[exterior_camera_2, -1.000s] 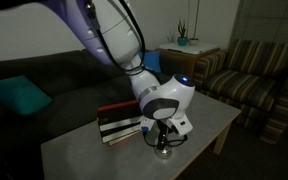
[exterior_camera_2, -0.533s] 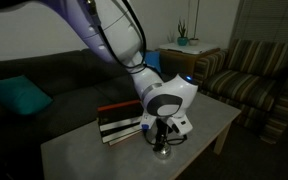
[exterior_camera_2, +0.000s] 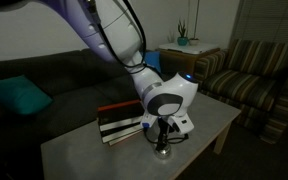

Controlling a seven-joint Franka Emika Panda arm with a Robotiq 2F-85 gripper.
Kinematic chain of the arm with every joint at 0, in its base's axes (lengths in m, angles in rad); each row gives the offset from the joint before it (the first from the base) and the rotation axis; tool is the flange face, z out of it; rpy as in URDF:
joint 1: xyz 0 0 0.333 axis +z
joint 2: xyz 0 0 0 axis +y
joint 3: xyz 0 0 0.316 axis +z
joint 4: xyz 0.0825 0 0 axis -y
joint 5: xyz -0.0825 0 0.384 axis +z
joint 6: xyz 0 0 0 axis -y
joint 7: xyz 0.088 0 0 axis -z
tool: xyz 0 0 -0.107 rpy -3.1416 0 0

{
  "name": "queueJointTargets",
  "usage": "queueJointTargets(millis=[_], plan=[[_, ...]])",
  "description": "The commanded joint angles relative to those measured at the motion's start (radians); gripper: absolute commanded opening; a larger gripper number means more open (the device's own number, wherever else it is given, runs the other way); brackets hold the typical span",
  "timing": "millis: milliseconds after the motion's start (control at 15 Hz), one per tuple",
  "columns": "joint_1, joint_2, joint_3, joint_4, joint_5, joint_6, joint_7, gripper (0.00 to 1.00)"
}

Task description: Place the lid on the silver container

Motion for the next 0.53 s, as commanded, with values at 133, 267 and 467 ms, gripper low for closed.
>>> queueJointTargets(millis=[133, 267, 467], plan=[[0.010, -0.019, -0.008, -0.023, 0.004, 0.066, 0.034, 0.44], [0.002, -0.004, -0.001, 0.002, 0.005, 0.055, 0.027, 0.44], [-0.014, 0.019, 0.010, 0.044, 0.007, 0.021, 0.016, 0.44]])
